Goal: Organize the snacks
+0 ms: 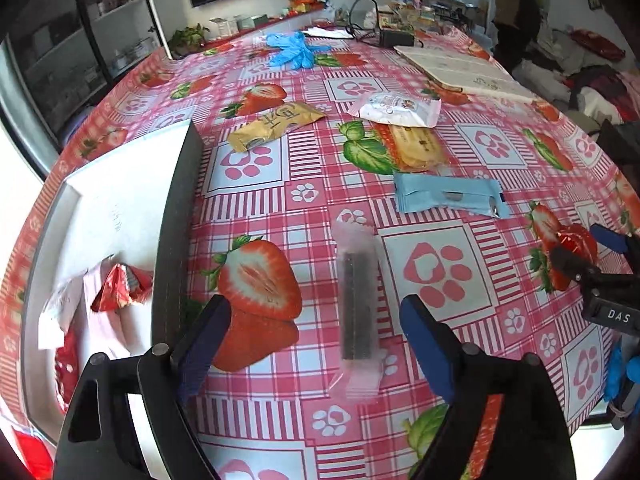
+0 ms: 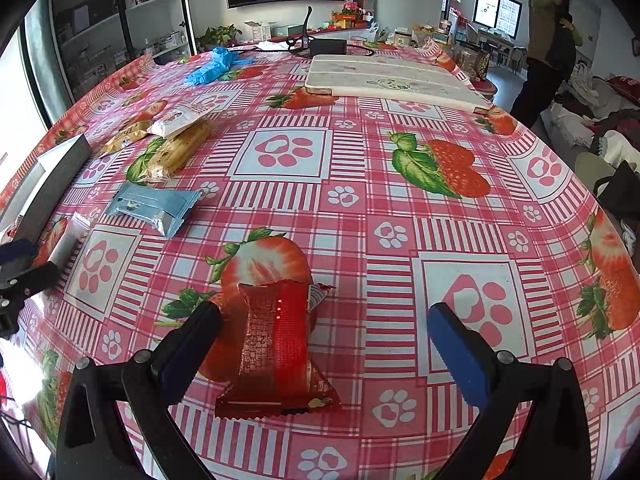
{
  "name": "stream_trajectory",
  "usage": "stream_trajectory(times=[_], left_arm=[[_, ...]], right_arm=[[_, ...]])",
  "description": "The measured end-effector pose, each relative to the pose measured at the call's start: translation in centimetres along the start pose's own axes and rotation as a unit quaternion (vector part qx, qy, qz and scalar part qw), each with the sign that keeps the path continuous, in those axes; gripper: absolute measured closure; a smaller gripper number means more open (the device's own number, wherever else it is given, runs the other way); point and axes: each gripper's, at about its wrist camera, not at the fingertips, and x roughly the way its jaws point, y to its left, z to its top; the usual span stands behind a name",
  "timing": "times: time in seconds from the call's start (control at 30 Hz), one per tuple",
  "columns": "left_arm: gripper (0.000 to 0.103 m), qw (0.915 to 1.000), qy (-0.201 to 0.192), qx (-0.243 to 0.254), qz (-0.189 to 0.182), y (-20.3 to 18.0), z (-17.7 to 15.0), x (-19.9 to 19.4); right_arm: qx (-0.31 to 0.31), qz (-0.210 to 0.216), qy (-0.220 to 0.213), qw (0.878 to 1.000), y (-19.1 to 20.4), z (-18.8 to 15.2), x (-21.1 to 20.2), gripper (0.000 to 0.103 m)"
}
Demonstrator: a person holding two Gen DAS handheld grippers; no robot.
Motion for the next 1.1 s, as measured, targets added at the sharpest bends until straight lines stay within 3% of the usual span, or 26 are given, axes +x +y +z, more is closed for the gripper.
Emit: stream_trajectory(times=[0.13, 0.27, 0.53, 0.77, 1.1], left_arm=[[0.012, 0.9998, 0.019, -0.001, -0.002, -0.4, 0.1, 1.7], [0.0, 0.9994, 0.009, -0.031, -0.009, -0.2, 0.2, 2.5], [0.0, 0.999, -0.039, -0.022, -0.004, -0.3, 0.4, 3.0], [0.0, 0.9987, -0.045, -0.024, 0.0, -0.5, 0.4, 2.9], [0.0, 0.9986, -0.047, -0.025, 0.002, -0.6, 0.1, 2.8]], right_arm=[[-0.009, 0.008, 0.003, 1.0, -0.1, 0.0, -0.1, 0.0], [-0.03, 0.021, 0.012, 0.999, -0.4, -0.3, -0.3, 0.0], [-0.009, 0.004, 0.053, 0.999, 0.0, 0.8, 0.3, 0.0], [-0.006, -0.002, 0.013, 1.0, 2.1, 0.8, 0.6, 0.0], [-0.008, 0.0, 0.009, 1.0, 2.2, 0.8, 0.6, 0.0]])
